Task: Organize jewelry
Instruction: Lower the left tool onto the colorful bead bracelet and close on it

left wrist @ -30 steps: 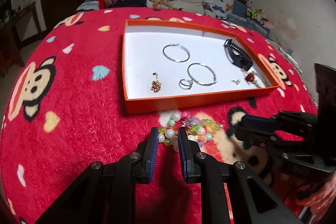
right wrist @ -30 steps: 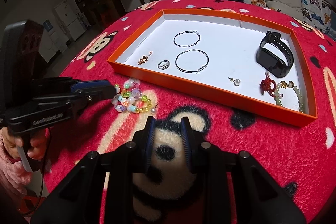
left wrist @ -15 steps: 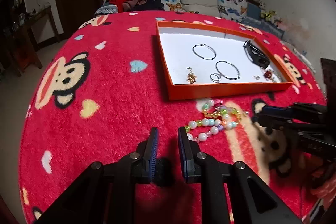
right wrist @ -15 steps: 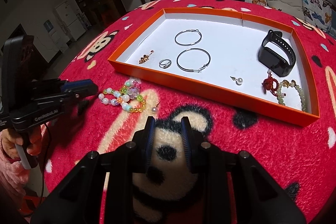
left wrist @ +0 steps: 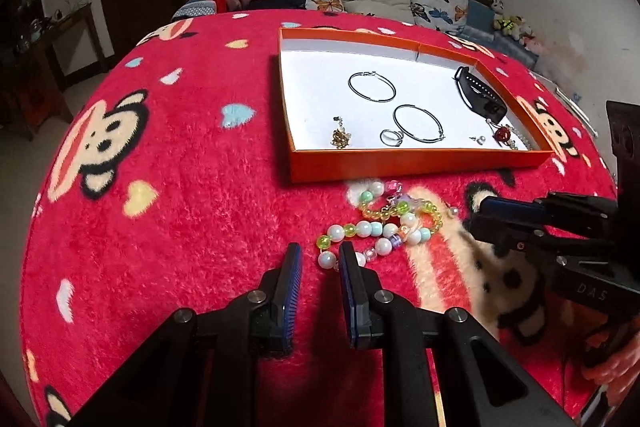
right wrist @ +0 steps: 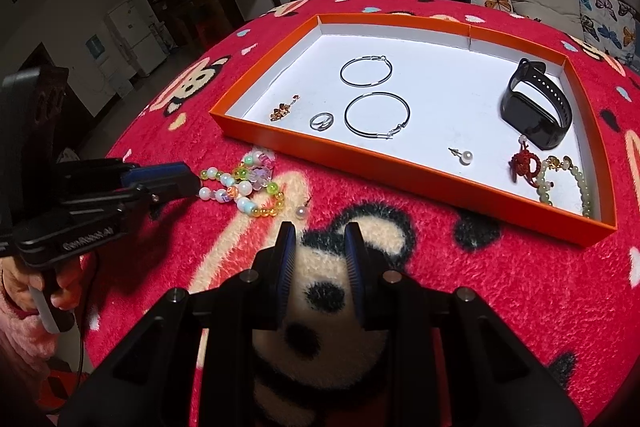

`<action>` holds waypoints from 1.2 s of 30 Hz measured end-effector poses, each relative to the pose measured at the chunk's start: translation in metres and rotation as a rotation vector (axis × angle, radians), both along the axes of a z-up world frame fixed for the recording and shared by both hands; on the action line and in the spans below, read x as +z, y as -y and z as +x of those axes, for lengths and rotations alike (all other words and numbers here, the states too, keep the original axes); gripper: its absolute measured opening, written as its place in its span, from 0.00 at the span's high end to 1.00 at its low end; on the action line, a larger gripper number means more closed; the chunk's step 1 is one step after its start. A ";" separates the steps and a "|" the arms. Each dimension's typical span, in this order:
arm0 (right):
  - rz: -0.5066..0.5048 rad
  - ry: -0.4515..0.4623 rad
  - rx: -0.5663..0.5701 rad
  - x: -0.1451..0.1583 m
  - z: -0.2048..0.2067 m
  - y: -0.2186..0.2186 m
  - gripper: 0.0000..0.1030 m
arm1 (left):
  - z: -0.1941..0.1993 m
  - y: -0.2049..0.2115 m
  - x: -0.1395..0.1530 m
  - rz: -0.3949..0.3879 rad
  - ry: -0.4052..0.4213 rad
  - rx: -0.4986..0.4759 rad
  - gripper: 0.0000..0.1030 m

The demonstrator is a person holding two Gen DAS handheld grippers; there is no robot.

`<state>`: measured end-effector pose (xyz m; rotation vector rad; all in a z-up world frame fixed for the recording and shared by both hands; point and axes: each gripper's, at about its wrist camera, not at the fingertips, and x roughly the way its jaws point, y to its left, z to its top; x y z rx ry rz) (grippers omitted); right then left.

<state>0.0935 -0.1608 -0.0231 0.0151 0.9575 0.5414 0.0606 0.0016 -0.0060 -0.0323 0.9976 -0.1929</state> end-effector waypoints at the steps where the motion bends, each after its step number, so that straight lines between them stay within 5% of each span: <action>1: 0.001 0.000 0.001 0.000 0.000 0.000 0.74 | 0.001 0.001 0.000 -0.007 -0.001 0.006 0.80; 5: 0.007 0.000 0.004 0.000 0.000 0.000 0.74 | 0.002 0.004 -0.001 -0.008 -0.004 0.028 0.80; 12: 0.014 -0.001 0.008 0.000 0.000 0.001 0.74 | -0.011 0.021 -0.007 0.119 0.047 0.015 0.80; 36: -0.091 0.051 0.068 0.000 0.003 -0.023 0.77 | -0.009 0.001 0.000 0.006 0.077 -0.004 0.92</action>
